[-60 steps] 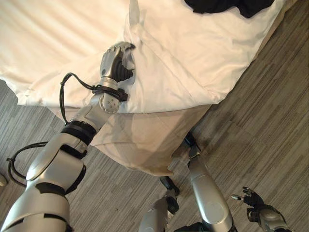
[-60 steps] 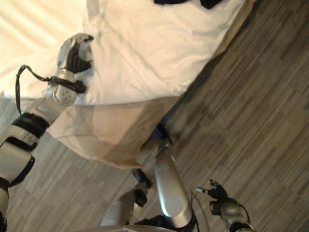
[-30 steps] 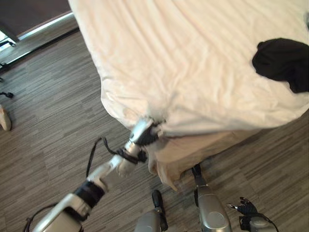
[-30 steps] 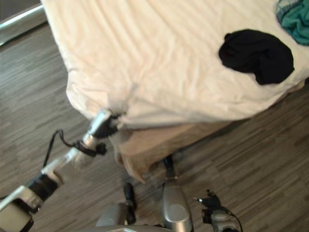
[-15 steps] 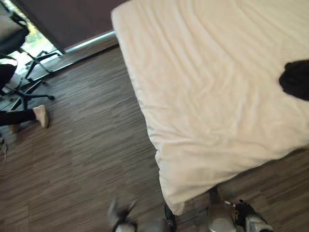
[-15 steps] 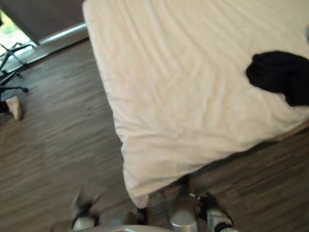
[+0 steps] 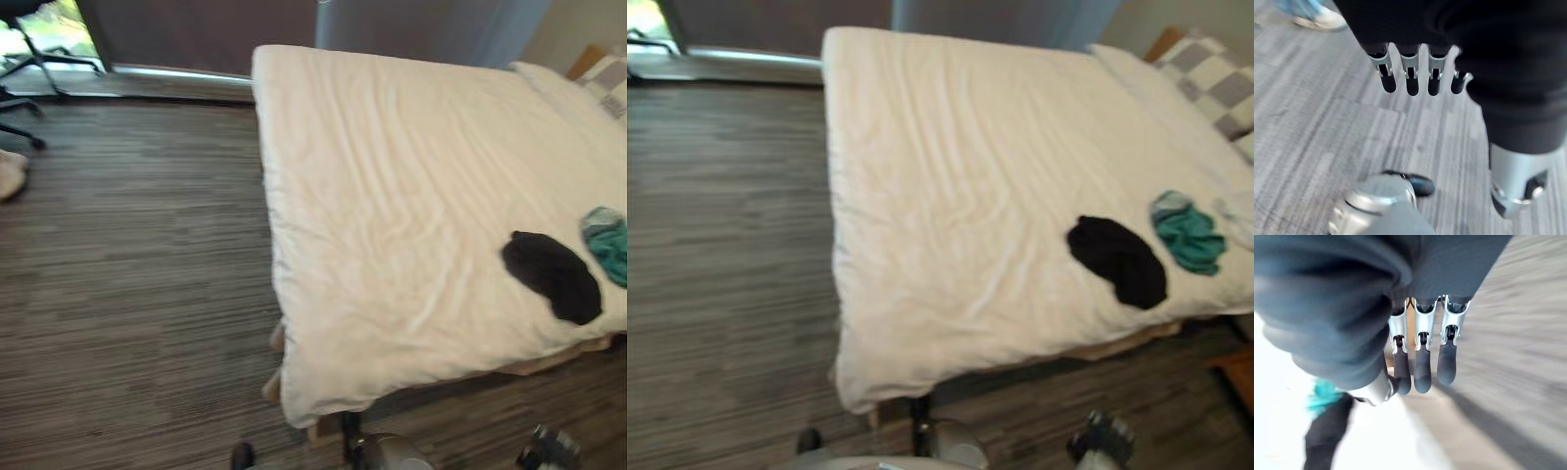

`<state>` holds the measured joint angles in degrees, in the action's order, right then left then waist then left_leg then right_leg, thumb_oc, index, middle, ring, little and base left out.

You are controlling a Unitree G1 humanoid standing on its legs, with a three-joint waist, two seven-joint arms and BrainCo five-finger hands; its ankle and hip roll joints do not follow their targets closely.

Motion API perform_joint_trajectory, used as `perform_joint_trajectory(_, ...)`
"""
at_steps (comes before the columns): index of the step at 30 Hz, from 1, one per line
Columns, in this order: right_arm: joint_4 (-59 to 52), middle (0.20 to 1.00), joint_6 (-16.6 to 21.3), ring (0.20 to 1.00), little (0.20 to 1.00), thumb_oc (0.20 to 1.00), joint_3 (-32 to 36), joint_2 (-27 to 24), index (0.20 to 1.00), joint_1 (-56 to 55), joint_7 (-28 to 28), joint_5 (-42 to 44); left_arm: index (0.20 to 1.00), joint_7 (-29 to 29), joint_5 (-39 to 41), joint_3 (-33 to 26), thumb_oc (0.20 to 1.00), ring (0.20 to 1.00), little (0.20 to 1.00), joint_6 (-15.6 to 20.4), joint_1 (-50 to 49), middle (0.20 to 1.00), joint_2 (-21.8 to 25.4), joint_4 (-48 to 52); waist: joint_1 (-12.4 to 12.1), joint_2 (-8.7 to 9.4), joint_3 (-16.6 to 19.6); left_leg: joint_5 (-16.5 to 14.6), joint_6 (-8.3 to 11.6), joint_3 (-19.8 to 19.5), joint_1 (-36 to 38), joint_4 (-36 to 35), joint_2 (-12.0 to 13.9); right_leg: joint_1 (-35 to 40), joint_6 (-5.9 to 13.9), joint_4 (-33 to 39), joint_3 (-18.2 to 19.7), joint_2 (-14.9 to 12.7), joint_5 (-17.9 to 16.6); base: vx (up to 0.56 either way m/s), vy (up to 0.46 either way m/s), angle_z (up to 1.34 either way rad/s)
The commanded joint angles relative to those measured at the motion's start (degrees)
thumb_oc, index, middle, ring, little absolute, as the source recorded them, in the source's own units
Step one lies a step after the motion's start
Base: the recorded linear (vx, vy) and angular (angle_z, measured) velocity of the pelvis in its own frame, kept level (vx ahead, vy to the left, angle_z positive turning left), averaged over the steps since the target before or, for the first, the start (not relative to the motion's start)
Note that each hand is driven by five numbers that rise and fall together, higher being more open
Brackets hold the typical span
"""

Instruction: Tidy up the quilt and then pick up the clothes from the bed and put them into the laundry hamper.

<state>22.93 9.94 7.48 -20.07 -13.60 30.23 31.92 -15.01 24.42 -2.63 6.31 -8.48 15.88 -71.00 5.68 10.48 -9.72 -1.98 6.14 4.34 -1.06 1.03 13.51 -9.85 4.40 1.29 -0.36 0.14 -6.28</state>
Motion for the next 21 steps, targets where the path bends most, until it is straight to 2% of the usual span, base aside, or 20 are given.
perform_joint_trajectory(1,-12.7,0.200,1.8,0.200,0.200,0.200,7.2,-6.6,0.200,3.3,0.5,-7.8,1.000,1.4,-3.4,-0.5,1.000,1.000,1.000,0.4,-1.4,1.000,0.5,-0.5,0.6,0.79,-5.8,-1.6,-1.92,1.2,-2.9,5.7,-2.3,6.6,7.32,3.7,4.8,-8.1,-2.8,-0.03,0.014,-0.39)
perform_joint_trajectory(3,-25.9,0.200,-4.0,0.200,0.200,0.200,7.9,-12.8,0.200,7.6,-6.6,-6.1,1.000,2.0,-3.8,0.9,1.000,1.000,1.000,-1.0,-1.3,1.000,1.7,0.9,0.4,0.59,-6.7,-1.4,-1.79,1.2,-3.2,5.4,-2.4,5.7,7.63,3.7,5.9,-7.4,-2.6,-0.02,0.028,-0.25)
perform_joint_trajectory(4,-27.6,0.200,-6.6,0.200,0.200,0.200,5.6,-15.5,0.200,12.5,-6.8,-6.5,1.000,2.2,-4.1,1.8,1.000,1.000,1.000,-1.7,-0.8,1.000,2.5,1.1,-0.4,0.63,-7.1,-1.2,-1.73,0.9,-3.6,5.5,-2.5,5.4,7.65,3.7,5.9,-7.3,-2.5,-0.01,-0.007,-0.29)
perform_joint_trajectory(5,-27.7,0.200,-7.3,0.200,0.200,0.200,4.9,-16.1,0.200,13.6,-7.3,-6.7,1.000,2.2,-4.1,1.9,1.000,1.000,1.000,-1.9,-0.6,1.000,2.7,1.1,-0.6,0.76,-7.1,-0.9,-1.72,0.9,-3.8,5.4,-2.6,5.1,7.65,3.7,5.9,-7.4,-2.6,0.00,-0.109,-0.54)
perform_joint_trajectory(8,-17.9,0.200,-11.6,0.200,0.200,0.200,-6.4,-20.6,0.200,32.5,-6.6,-6.9,1.000,1.6,-6.4,5.1,1.000,1.000,1.000,-2.8,1.6,1.000,6.0,1.7,-5.5,1.93,-10.0,-0.4,-1.49,-1.0,-7.3,7.1,-2.0,4.2,7.59,3.7,4.1,-7.2,-2.5,-0.02,-0.263,-0.18)
perform_joint_trajectory(10,-10.1,0.200,-10.3,0.200,0.200,0.200,-10.5,-21.5,0.200,40.6,-6.0,-7.8,1.000,1.2,-6.8,6.2,1.000,1.000,1.000,-3.1,3.0,1.000,7.4,1.9,-7.4,2.17,-11.5,-0.3,-1.41,-2.1,-9.4,7.8,-2.1,3.3,7.50,3.7,3.2,-7.1,-2.3,-0.14,-0.180,0.26)
perform_joint_trajectory(11,1.0,0.200,-8.6,0.200,0.200,0.200,-15.7,-23.5,0.200,52.5,-6.8,-5.2,1.000,1.5,-6.0,8.5,1.000,1.000,1.000,-3.3,5.3,1.000,8.8,1.6,-9.6,1.41,-13.6,-0.1,-1.09,-3.4,-11.8,8.2,-2.3,2.2,7.39,3.7,2.1,-6.9,-2.1,-0.20,-0.082,0.33)
perform_joint_trajectory(12,2.4,0.200,-8.4,0.200,0.200,0.200,-16.5,-23.7,0.200,54.2,-7.0,-4.9,1.000,1.5,-5.6,9.0,1.000,1.000,1.000,-3.6,5.7,1.000,9.0,1.6,-9.9,1.32,-13.8,0.2,-1.01,-3.7,-12.4,8.0,-2.5,1.8,7.37,3.7,1.8,-7.1,-2.1,-0.24,-0.014,0.33)
perform_joint_trajectory(14,13.4,0.200,-7.2,0.200,0.200,0.200,-23.0,-24.7,0.200,68.3,-7.7,-1.7,1.000,2.5,-3.6,12.0,1.000,1.000,1.000,-3.6,8.0,1.000,9.1,1.2,-12.1,-0.24,-16.1,1.0,-0.47,-5.6,-15.0,7.3,-3.5,-0.3,7.05,3.7,0.5,-7.4,-1.9,-0.20,0.074,0.28)
perform_joint_trajectory(17,18.7,0.200,-6.2,0.200,0.200,0.200,-26.8,-23.7,0.200,75.7,-9.1,-1.2,1.000,3.4,-2.5,13.8,1.000,1.000,1.000,-2.9,8.8,1.000,8.4,1.1,-13.3,-1.37,-17.4,1.6,-0.25,-7.0,-16.6,6.7,-4.3,-1.8,6.73,3.7,-0.7,-7.9,-1.8,-0.16,0.084,0.25)
perform_joint_trajectory(18,21.1,0.200,-5.8,0.200,0.200,0.200,-29.7,-22.1,0.200,79.3,-9.6,-1.9,1.000,3.8,-1.9,14.8,1.000,1.000,1.000,-1.9,8.8,1.000,7.4,1.1,-14.2,-2.06,-18.1,2.2,-0.13,-7.7,-17.9,6.4,-4.8,-2.7,6.40,3.7,-1.6,-8.2,-1.7,-0.11,0.067,0.26)
perform_joint_trajectory(21,21.7,0.200,-4.7,0.200,0.200,0.200,-32.7,-18.8,0.200,81.5,-10.0,-0.6,1.000,4.3,-2.0,15.9,1.000,1.000,1.000,0.0,8.6,1.000,5.4,1.1,-15.0,-2.86,-18.7,2.9,-0.07,-8.3,-19.0,5.7,-5.3,-3.7,5.98,3.7,-2.5,-8.5,-1.4,-0.09,0.078,0.17)
